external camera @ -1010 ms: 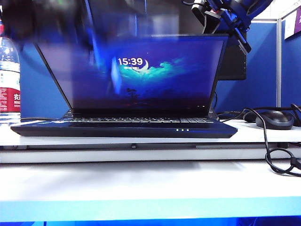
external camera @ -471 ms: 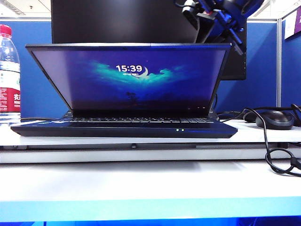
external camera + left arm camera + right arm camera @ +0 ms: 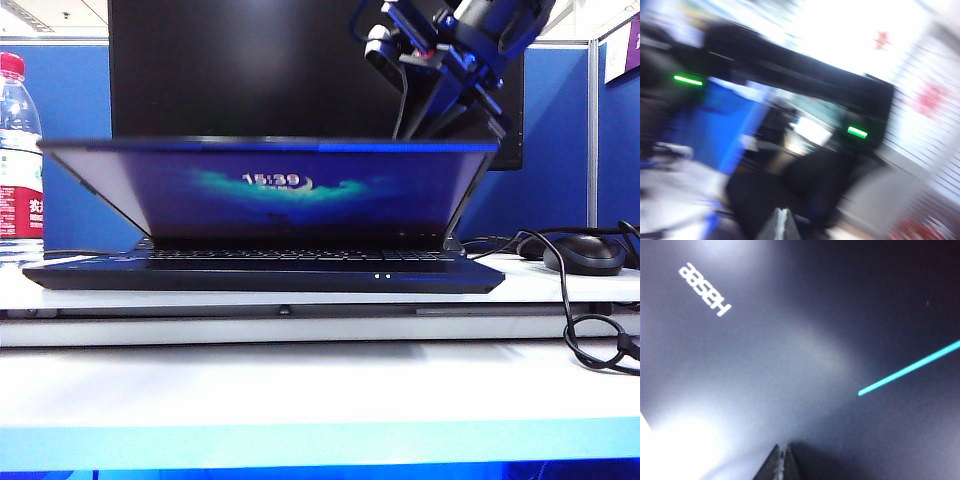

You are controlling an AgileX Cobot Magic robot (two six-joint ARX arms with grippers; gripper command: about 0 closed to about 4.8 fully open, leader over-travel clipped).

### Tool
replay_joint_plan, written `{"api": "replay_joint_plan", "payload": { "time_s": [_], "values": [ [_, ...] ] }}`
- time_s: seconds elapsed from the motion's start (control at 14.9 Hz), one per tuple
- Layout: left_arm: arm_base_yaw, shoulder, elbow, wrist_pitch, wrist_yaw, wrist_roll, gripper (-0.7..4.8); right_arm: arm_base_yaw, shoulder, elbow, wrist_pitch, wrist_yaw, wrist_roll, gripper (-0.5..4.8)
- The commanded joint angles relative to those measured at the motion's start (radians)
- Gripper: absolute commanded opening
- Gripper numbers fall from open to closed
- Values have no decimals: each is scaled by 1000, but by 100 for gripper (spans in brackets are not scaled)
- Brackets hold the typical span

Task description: Close the lid of the black laptop.

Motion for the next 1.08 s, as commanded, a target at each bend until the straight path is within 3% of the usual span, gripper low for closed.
{"api": "replay_joint_plan", "payload": {
  "time_s": [0.07, 0.2, 0.27, 0.47, 0.67, 1.08],
  "values": [
    [69, -2, 3, -235, -266, 143, -5, 2, -3, 0, 22, 3, 12, -1],
    [91, -2, 3, -489, -533, 303, -5, 3, -3, 0, 26, 2, 14, -1],
    [91, -2, 3, -568, -635, 340, -5, 3, -3, 0, 31, 2, 16, -1],
    [92, -2, 3, -628, -789, 373, -5, 3, -3, 0, 45, 2, 30, -1],
    [92, -2, 3, -679, -865, 396, -5, 3, -3, 0, 45, 2, 30, -1],
    [92, 0, 2, -755, -896, 417, -5, 3, -3, 0, 44, 2, 30, -1]
  ]
}}
